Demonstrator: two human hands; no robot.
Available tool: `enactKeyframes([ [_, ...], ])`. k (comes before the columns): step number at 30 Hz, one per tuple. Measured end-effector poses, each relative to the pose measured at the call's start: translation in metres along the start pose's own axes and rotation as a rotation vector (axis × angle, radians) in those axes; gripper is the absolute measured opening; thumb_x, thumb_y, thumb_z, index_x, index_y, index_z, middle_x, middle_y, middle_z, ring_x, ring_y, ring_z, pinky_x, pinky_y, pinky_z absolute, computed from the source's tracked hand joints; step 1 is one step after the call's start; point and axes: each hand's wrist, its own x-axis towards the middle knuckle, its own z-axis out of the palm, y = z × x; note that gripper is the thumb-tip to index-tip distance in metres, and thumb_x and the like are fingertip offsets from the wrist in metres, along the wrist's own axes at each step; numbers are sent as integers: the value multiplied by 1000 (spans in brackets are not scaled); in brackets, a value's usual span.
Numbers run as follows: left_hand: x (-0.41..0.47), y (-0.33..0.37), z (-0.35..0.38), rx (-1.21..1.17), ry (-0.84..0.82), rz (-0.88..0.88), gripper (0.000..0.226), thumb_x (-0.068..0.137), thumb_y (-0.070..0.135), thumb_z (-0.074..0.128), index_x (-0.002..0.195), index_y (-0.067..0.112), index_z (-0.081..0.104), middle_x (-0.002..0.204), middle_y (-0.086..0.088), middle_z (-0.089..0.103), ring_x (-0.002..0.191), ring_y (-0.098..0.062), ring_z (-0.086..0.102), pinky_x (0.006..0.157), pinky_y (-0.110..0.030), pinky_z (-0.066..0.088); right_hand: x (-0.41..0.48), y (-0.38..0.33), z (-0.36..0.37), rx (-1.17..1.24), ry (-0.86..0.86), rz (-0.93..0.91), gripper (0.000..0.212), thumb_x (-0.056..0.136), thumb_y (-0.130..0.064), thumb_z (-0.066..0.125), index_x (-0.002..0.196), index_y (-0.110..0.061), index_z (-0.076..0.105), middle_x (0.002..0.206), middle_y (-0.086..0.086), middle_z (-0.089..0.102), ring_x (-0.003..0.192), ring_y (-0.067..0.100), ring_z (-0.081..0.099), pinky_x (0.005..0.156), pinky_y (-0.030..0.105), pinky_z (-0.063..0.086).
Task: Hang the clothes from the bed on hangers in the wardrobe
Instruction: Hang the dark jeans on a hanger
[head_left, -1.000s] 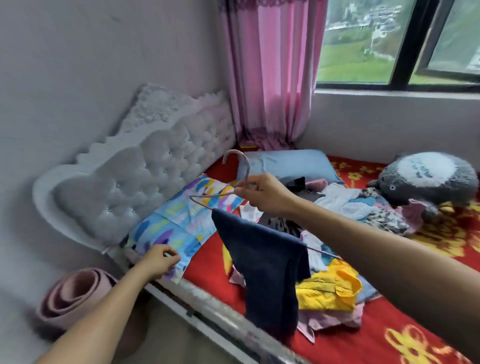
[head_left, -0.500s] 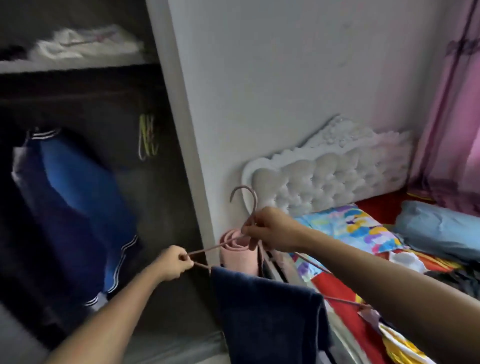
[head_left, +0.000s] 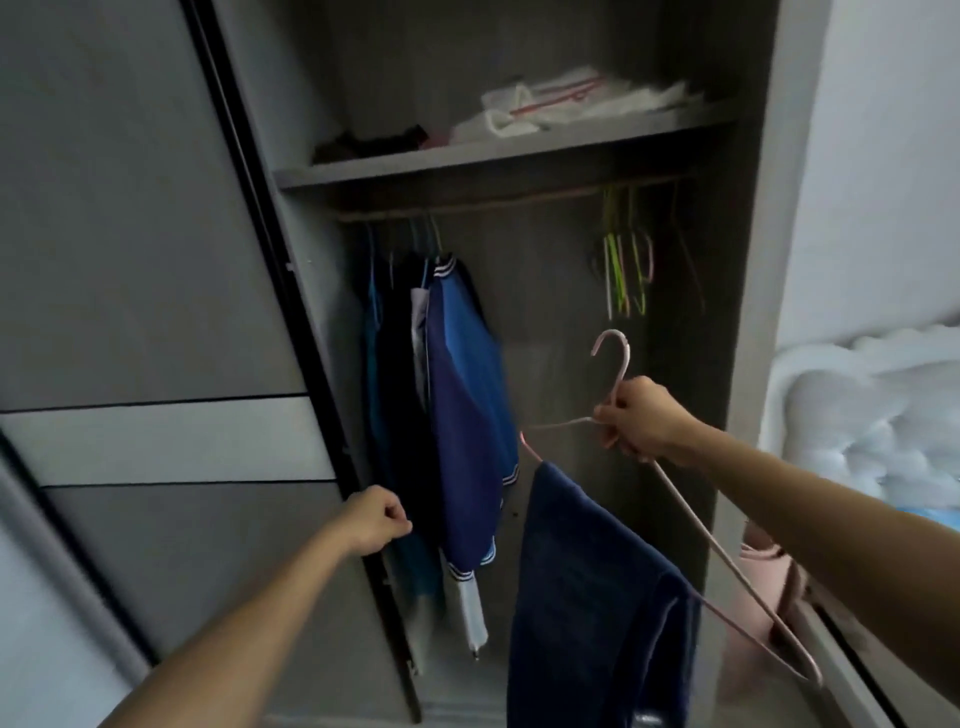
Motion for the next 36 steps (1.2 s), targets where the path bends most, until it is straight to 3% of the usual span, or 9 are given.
enactKeyframes([
  [4,22,-9,-29,-53,42,38,11,87,25,68,77,21,65,80,4,64,83,-16,63,82,-35,55,53,-48,-6,112,105,-9,18,95,-16,59,86,-2,65,66,8,66,45,12,57,41,22,44],
  [9,65,4,-60,-71,36,122,10,90,32,64,89,22,66,86,7,64,80,-9,61,74,-25,50,115,-98,-8,320,131,-35,13,95,-8,56,100,1,64,86,15,69,61,13,63,52,22,50],
  [12,102,22,-83,-52,96,181,11,90,32,65,94,22,67,87,5,64,80,-7,60,73,-22,49,166,-113,3,378,184,-58,14,95,-8,55,103,0,63,86,16,68,60,13,63,53,21,53],
  [18,202,63,-134,-76,395,268,16,89,28,64,102,19,66,93,-2,66,88,-19,63,81,-39,55,295,-131,21,469,257,-81,18,96,-10,57,109,1,61,82,19,69,42,9,61,39,19,46],
  [21,250,82,-158,-16,582,305,21,90,29,59,109,20,64,106,-2,63,97,-20,60,81,-40,52,352,-145,26,433,268,-103,21,96,-12,56,112,0,62,80,17,71,41,8,59,38,20,44],
  [26,297,94,-174,-1,817,350,16,91,27,57,104,22,63,103,2,59,89,-20,61,71,-36,50,428,-176,35,437,282,-168,23,99,-10,51,117,4,56,97,25,69,30,3,50,31,15,35],
  [30,325,87,-193,18,850,411,18,89,27,58,106,23,64,101,4,59,91,-21,61,73,-37,50,485,-197,47,424,268,-155,7,92,-5,60,95,1,62,96,26,69,42,19,55,39,23,41],
  [36,366,79,-222,44,806,442,18,89,27,58,106,24,64,84,7,59,84,-21,61,67,-34,48,527,-196,93,347,212,-95,8,84,-2,67,91,0,64,90,21,69,50,23,58,48,28,47],
])
